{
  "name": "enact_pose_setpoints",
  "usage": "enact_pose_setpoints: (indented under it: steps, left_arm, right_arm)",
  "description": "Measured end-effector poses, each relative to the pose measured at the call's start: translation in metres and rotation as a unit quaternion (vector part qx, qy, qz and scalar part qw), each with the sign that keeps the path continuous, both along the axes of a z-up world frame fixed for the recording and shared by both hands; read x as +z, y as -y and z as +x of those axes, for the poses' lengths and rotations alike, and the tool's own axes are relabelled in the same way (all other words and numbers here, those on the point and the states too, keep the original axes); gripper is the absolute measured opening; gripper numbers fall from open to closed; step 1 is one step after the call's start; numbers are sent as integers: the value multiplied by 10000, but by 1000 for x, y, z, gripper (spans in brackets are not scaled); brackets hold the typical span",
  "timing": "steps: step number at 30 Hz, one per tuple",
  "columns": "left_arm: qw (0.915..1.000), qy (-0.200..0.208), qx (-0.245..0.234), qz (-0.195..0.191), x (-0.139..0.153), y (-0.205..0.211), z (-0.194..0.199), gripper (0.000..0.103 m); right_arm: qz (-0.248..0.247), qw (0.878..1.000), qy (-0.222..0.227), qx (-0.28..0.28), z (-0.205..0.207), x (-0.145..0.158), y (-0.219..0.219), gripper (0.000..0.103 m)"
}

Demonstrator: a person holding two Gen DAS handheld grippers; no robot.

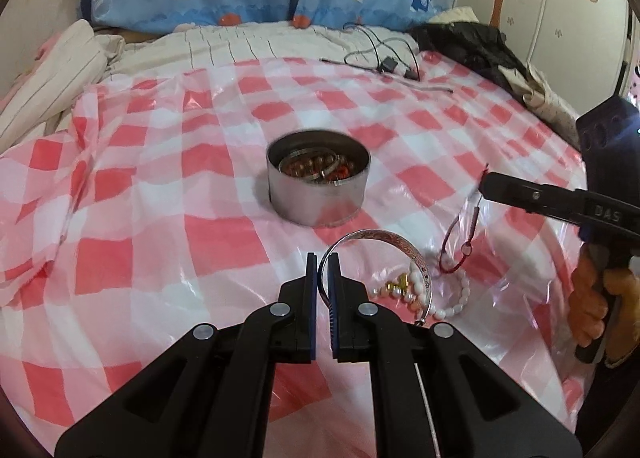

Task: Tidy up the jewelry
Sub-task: 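Carry the silver bangle and red string bracelet over the silver tin with both grippers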

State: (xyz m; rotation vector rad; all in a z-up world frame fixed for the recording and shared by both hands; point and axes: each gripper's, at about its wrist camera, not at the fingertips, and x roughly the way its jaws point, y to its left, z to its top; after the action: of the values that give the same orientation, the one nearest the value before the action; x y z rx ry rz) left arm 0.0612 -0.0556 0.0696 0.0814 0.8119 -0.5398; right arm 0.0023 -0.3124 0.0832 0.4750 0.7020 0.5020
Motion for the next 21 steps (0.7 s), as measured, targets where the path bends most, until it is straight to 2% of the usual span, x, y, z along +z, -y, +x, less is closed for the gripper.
enact_pose_setpoints:
  steps: [3, 10, 14, 15, 16, 18, 21]
  left_arm:
    - [9999, 76, 93, -46, 9, -2, 9, 4]
    - [9996, 208, 125, -108, 24, 7, 39, 4]
    - [9995, 253, 116, -129, 26, 16, 54, 4]
    - [9995, 269, 116, -134, 27, 18, 58, 4]
    - [9994, 280, 118, -137, 27, 19, 60, 4]
    - [9993, 300, 141, -157, 27, 19, 62, 4]
    - [9993, 280, 191, -154, 24, 16, 64, 4]
  right_arm:
    - [196, 9998, 50, -52, 12, 5, 2, 4]
    - [222, 9995, 218, -50, 35, 23, 1, 4]
    - [-119, 9999, 16, -59, 49, 30, 1, 5]
    - [-288, 9995, -74, -82, 49, 29, 3, 9]
    - [-655, 9974, -216, -190, 47, 25, 4, 35]
    - [-1150, 9917, -451, -352, 43, 8, 7, 63]
    - [-1443, 9855, -842, -310, 45, -20, 3, 62]
